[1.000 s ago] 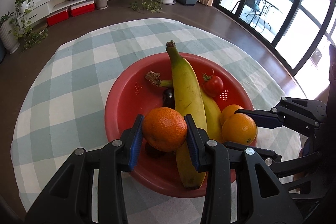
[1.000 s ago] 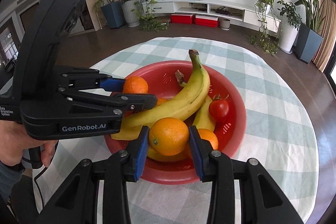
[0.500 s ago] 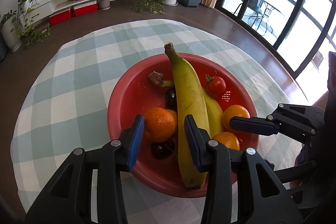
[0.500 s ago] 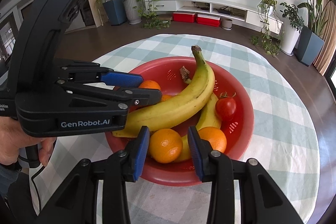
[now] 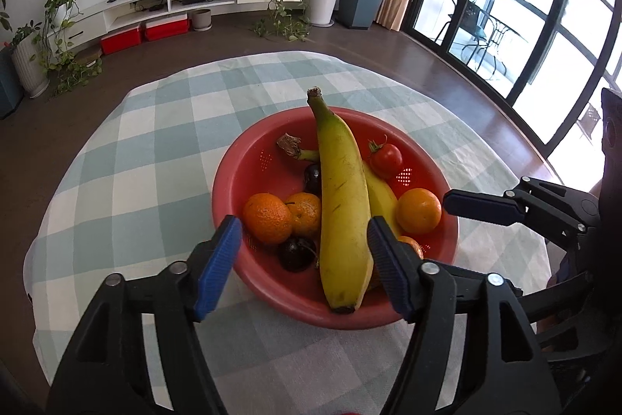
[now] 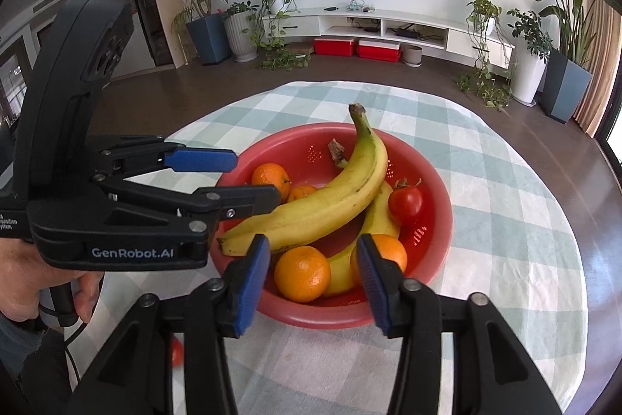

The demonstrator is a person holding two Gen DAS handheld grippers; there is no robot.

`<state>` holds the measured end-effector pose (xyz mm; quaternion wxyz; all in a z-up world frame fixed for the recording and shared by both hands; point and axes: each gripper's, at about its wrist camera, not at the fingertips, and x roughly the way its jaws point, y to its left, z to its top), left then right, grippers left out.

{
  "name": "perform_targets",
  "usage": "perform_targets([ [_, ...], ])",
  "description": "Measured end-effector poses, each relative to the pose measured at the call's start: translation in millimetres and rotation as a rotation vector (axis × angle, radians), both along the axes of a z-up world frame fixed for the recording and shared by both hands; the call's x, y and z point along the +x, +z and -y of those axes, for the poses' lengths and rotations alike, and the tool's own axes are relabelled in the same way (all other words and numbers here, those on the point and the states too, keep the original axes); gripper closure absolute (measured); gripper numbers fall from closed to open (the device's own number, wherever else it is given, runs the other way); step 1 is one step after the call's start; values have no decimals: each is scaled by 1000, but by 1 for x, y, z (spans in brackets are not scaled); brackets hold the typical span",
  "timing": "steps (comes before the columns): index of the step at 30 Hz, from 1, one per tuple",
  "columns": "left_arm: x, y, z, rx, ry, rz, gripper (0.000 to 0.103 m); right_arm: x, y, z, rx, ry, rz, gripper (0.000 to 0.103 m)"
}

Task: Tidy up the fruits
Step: 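Move both tools toward the red tomato and the brown fruit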

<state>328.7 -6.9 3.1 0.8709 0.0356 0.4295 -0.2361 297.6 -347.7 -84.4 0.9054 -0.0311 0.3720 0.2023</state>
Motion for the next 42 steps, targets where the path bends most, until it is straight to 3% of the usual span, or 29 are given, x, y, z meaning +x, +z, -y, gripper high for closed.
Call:
perform_targets([
  [4,-25,10,-10,-18,22,18,17,-21,8,5,37,2,22,23],
  [6,-41,12,-14,-8,31,28,3,-34,9,7,39,-1,38,20],
  [7,-50,13,-16,4,37,38,1,-41,9,9,42,-5,44,19],
  [12,-103,14,-32,-13,71,82,0,-78,9,32,94,-59,53,14],
  [15,-135,12,-47,-61,114,103,0,-105,6,49,155,-117,62,10],
  [20,-177,-2,-58,-86,181,88,0,-148,-11,64,209,-181,60,3],
  [27,-228,-33,-40,-20,215,84,0,-172,-30,63,190,-191,3,2],
  [31,-237,-45,-35,-8,225,46,0,-179,-31,55,173,-171,3,3],
  [42,-238,-41,-35,28,248,48,0,-194,-34,40,134,-130,7,3],
])
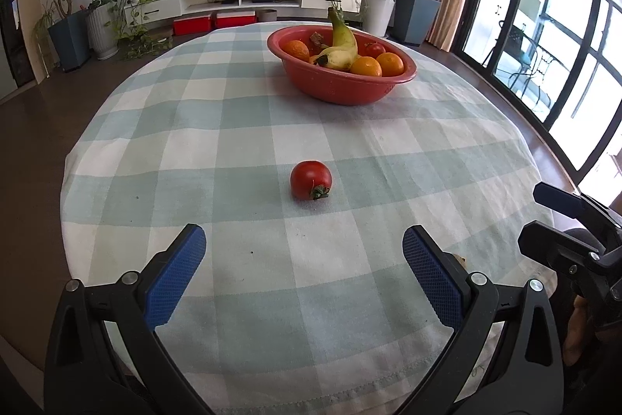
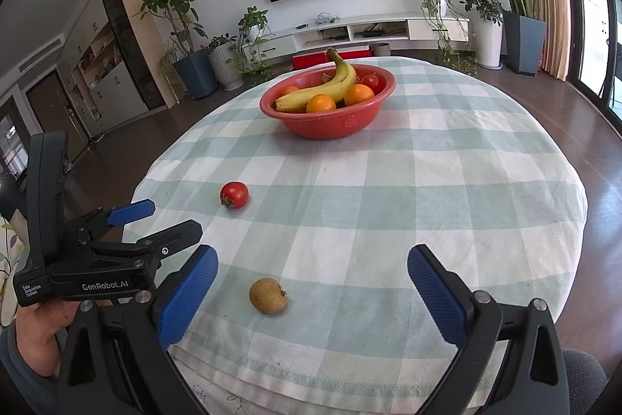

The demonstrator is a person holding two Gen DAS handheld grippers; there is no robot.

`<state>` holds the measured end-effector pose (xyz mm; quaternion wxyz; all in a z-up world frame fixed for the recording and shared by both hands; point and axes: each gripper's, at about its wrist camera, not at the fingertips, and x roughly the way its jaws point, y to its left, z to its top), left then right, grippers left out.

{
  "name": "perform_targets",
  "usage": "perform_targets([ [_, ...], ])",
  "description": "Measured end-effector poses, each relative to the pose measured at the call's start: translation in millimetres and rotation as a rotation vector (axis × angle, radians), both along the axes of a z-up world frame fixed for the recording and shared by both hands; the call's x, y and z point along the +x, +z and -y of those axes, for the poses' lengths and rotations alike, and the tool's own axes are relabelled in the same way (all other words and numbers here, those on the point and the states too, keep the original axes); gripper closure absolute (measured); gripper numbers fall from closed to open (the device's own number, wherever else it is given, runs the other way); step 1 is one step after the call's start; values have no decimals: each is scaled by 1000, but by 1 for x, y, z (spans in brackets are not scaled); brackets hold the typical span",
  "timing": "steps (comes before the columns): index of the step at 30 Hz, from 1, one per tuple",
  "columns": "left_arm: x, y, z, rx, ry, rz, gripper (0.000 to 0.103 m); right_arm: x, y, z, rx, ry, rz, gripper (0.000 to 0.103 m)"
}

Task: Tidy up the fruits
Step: 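Move both tools toward the red tomato and the brown fruit, then grasp the brown fruit with the right tool while the left tool grasps the red tomato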

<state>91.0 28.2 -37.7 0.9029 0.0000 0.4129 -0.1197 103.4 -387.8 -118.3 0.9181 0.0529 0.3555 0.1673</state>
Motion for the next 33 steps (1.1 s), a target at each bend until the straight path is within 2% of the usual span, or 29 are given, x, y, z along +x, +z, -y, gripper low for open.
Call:
perform_targets([
  [9,2,-4,-3,14,18,-5,0,-5,-2,-11,-33,34,1,3],
  [17,6,-8,-13,32,44,9,0,-5,-10,-20,-69,74,-17,17],
  [19,8,-8,-14,37,43,1,0,-4,-13,-22,-76,85,-26,25],
  [21,12,-10,-15,55,53,-28,0,-3,-17,-25,-86,99,-44,29],
  [23,16,-11,-17,51,35,-55,0,-3,-21,-27,-93,109,-56,31],
  [27,20,-6,-15,68,-29,-32,0,-1,-28,-34,-114,134,-82,35],
  [30,24,0,-14,62,-78,-26,0,3,-36,-37,-121,150,-120,45],
  [33,30,0,-13,69,-100,-42,1,4,-39,-42,-128,164,-125,49],
])
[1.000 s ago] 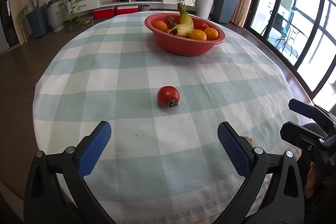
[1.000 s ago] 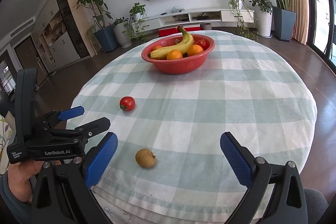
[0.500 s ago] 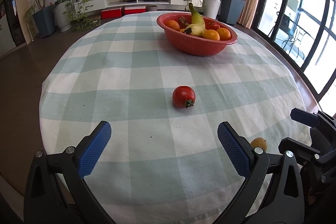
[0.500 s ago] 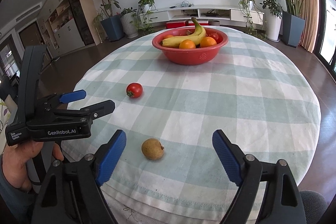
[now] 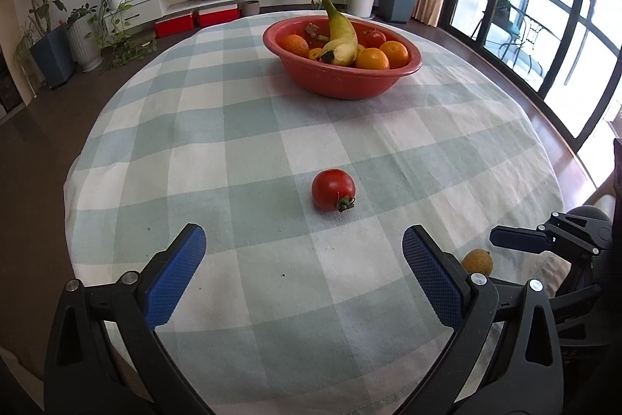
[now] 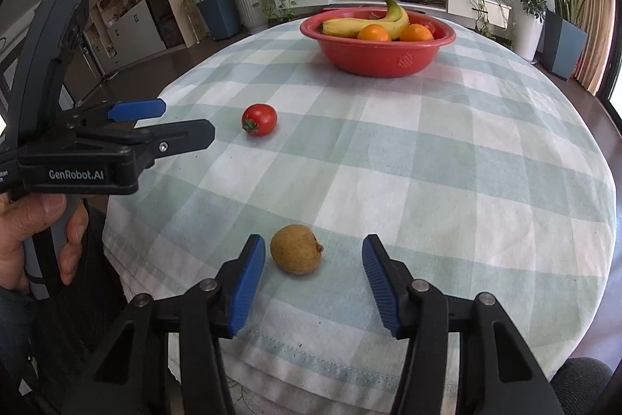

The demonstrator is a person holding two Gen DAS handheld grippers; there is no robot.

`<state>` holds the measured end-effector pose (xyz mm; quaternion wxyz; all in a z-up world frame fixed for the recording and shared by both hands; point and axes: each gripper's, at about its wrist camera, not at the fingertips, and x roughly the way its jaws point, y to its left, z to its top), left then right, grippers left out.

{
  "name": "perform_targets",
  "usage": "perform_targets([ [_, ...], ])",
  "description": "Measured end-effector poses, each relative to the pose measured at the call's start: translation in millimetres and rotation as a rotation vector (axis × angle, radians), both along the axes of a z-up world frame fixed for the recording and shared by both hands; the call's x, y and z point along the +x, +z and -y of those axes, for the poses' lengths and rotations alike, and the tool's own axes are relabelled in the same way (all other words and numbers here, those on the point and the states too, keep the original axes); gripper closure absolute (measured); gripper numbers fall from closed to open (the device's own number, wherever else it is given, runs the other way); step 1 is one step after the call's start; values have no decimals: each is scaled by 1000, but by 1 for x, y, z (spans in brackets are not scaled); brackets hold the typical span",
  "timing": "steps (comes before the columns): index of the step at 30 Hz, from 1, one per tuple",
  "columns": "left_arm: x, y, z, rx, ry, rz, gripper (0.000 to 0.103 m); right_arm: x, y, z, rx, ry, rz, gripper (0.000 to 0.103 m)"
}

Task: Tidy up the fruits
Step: 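Grasp the brown fruit with the right tool while the left tool grasps the red tomato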

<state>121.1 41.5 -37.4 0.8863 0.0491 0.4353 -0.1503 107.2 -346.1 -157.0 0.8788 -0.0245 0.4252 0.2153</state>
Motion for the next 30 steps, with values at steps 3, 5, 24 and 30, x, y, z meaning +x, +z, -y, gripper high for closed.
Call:
perform_targets([
  [3,3,-3,2,5,-23,-13,1,0,-2,-3,-9,8,-4,50],
  [5,4,-6,6,14,-50,-25,1,1,-3,-5,-16,10,-9,51],
  [24,36,-22,11,13,-100,-117,9,-5,-5,-16,-78,64,13,72],
  [30,48,-24,19,23,-127,-135,23,-4,-4,-10,-48,51,7,72],
])
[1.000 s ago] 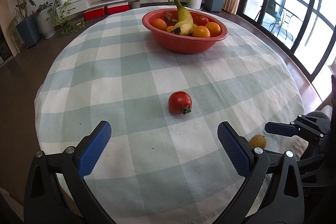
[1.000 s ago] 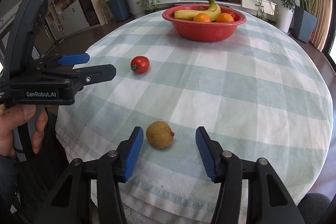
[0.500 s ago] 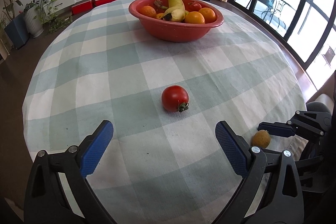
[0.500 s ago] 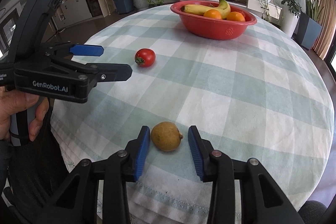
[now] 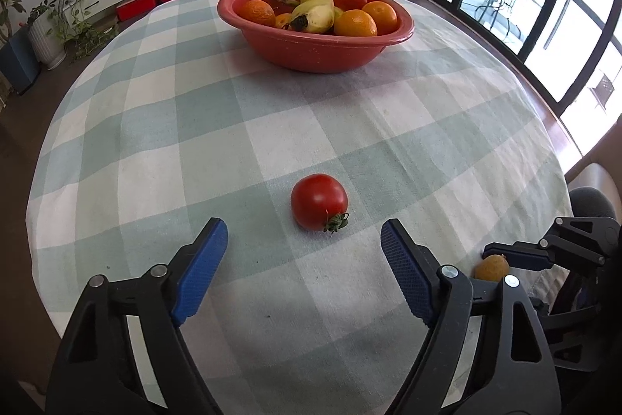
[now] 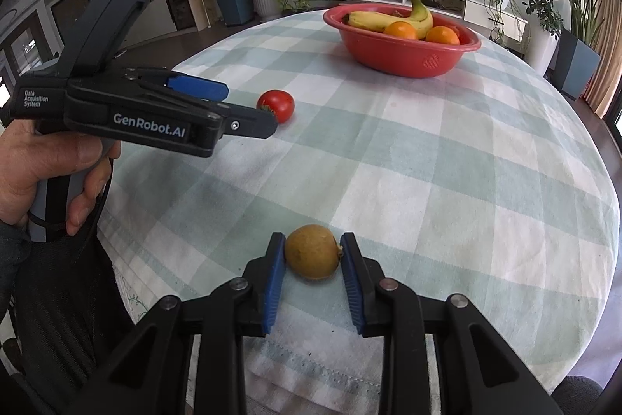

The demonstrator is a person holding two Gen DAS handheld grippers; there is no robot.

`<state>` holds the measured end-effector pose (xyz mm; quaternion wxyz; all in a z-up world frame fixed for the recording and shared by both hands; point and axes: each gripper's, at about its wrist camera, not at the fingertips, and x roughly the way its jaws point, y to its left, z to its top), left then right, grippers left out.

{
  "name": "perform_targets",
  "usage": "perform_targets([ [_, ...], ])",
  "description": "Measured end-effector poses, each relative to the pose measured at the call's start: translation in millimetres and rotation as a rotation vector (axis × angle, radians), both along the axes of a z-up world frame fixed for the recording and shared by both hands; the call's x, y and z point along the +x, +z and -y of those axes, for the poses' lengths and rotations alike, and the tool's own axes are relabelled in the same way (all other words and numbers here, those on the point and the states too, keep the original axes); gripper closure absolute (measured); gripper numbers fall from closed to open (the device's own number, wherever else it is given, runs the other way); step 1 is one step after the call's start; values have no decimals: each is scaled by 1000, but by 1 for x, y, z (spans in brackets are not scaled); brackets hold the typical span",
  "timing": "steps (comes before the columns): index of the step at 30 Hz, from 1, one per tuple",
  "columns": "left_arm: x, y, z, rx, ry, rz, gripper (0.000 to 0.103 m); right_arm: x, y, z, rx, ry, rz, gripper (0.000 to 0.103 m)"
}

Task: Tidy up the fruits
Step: 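Grasp the brown fruit with the right tool while the left tool grasps the red tomato, then lift and carry the tomato and brown fruit over the red bowl with both tools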

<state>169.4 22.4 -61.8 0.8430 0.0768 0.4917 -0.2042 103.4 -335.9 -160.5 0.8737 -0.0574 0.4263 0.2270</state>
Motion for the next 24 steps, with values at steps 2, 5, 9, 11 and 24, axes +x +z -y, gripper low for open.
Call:
perform_targets([
  [2,6,-4,2,9,1,-14,25,1,1,1,5,-5,1,72],
  [5,13,-8,5,5,-7,-35,39,2,1,5,11,-13,3,72],
  [9,17,-11,7,4,-8,-38,50,4,0,8,20,-21,-1,72],
  [11,19,-11,7,1,-7,-40,51,4,0,8,25,-21,-1,72],
  [24,14,-11,19,40,-61,-15,73,4,0,10,30,-22,0,72],
])
